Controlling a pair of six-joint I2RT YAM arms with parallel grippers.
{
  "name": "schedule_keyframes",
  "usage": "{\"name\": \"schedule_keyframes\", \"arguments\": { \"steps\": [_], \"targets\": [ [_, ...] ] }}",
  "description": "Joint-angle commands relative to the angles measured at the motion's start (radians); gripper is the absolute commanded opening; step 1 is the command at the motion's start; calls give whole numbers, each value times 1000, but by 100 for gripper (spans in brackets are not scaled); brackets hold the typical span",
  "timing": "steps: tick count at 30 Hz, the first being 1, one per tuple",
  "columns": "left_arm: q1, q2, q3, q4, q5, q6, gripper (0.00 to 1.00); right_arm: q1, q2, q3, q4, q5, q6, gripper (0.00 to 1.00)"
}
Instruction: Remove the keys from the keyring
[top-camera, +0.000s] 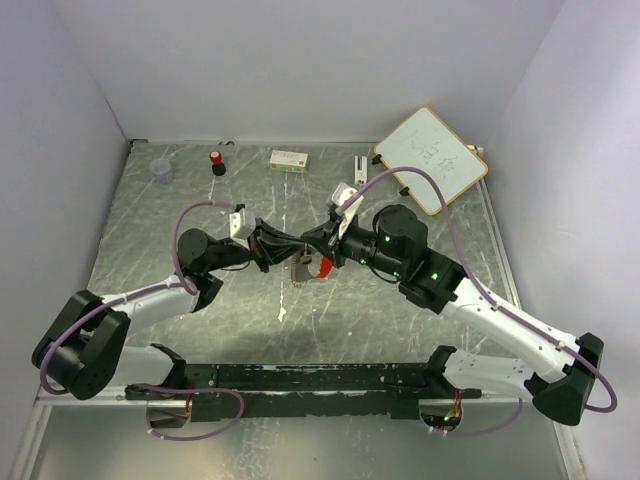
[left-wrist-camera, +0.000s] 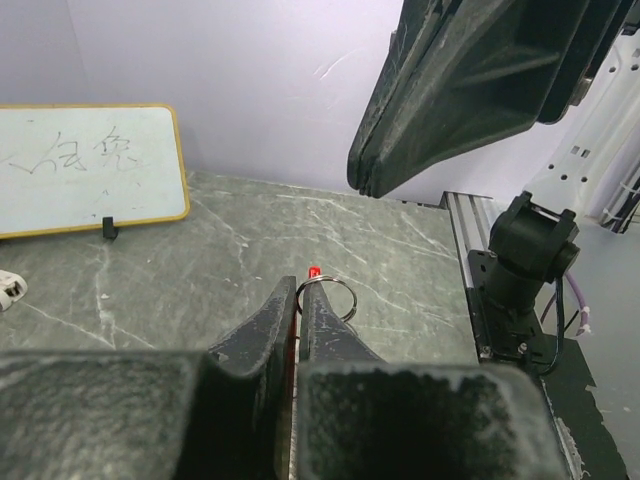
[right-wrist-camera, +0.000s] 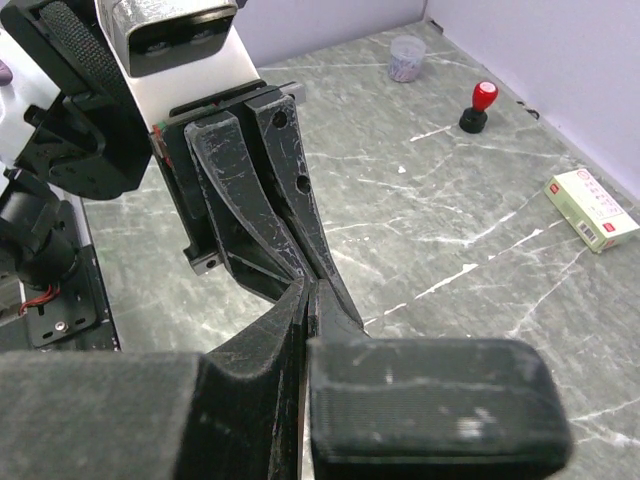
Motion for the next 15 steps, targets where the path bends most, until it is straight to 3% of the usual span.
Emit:
{"name": "schedule_keyframes", "arguments": {
  "steps": [1, 7, 12, 15],
  "targets": [
    [-11, -24, 1, 23, 3, 25, 7, 7, -11, 3, 29, 21, 2, 0],
    [-13, -55, -26, 18, -67, 50, 7, 8, -15, 3, 18, 45, 5, 0],
    [-17, -168, -19, -124, -208, 98, 7, 17, -33, -83, 31, 140, 42, 0],
    [-20, -223, 31, -248, -228, 140, 7, 37, -62, -151, 79, 224, 65, 13]
  ]
}}
